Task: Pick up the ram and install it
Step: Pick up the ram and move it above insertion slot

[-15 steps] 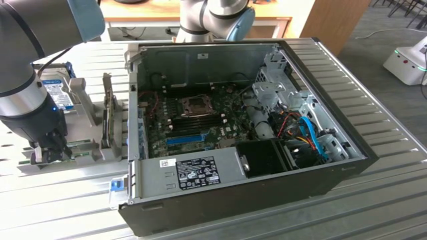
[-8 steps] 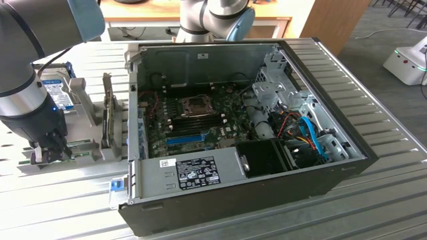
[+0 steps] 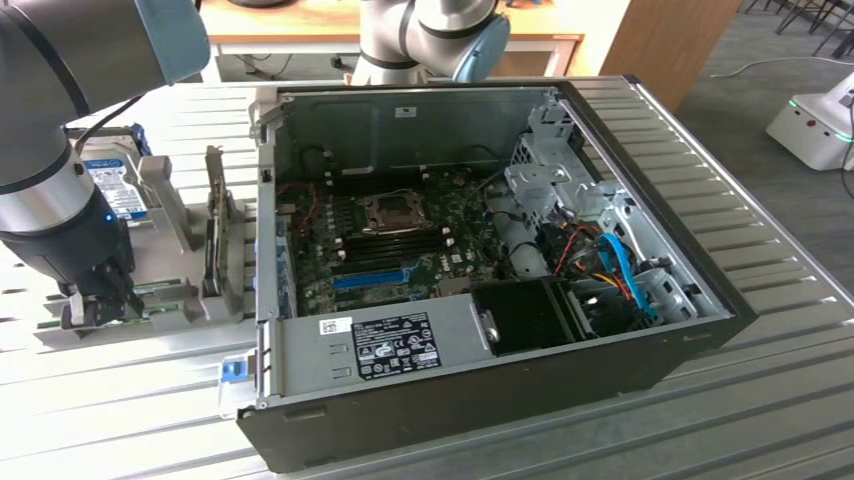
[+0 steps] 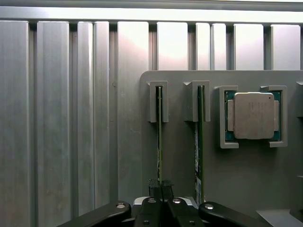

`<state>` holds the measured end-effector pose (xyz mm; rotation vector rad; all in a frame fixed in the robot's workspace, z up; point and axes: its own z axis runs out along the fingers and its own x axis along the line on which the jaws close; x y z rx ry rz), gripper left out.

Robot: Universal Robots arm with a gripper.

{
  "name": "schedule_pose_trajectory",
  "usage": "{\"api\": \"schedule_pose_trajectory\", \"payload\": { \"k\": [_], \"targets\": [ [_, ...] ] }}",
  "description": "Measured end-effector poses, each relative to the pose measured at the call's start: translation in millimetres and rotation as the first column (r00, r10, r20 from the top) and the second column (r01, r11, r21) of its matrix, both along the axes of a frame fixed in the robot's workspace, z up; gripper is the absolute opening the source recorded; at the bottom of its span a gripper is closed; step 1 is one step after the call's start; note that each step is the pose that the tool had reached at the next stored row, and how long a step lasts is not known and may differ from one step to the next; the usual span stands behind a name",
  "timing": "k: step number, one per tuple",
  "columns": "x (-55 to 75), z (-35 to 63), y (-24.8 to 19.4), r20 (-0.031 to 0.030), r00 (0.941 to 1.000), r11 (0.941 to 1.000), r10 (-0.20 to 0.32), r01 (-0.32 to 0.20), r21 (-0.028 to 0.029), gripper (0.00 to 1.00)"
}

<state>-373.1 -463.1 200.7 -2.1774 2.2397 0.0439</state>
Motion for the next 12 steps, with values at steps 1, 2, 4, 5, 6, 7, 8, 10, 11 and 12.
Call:
{"api": "schedule_pose_trajectory", "payload": {
  "k": [1, 2, 4, 5, 6, 7, 8, 10, 11, 12],
  "targets": [
    [0.0, 0.0, 0.0, 0.0001, 1.0, 1.0, 0.0, 0.0, 0.0, 0.12],
    [0.0, 0.0, 0.0, 0.0001, 1.0, 1.0, 0.0, 0.0, 0.0, 0.12],
    [-0.1, 0.8, 0.0, -0.0001, 1.0, 1.0, 0.0, 0.0, -0.0001, 0.12],
    [-0.1, 2.0, 0.0, -0.0001, 1.0, 1.0, 0.0, 0.0, -0.0001, 0.12],
    [0.0, 3.2, 0.0, -0.0001, 1.0, 1.0, 0.0, 0.0, -0.0001, 0.12],
    [0.0, 4.2, 0.0, 0.0, 1.0, 1.0, 0.0, 0.0, 0.0, 0.12],
    [0.0, 5.2, 0.0, 0.0, 1.0, 1.0, 0.0, 0.0, -0.0001, 0.12],
    [0.0, 7.3, 0.0, 0.0001, 1.0, 1.0, 0.0, 0.0, 0.0, 0.12],
    [0.0, 8.3, 0.0, 0.0, 1.0, 1.0, 0.0, 0.0, 0.0, 0.12],
    [0.0, 9.5, 0.0, 0.0001, 1.0, 1.0, 0.0, 0.0, 0.0, 0.12]
  ]
}}
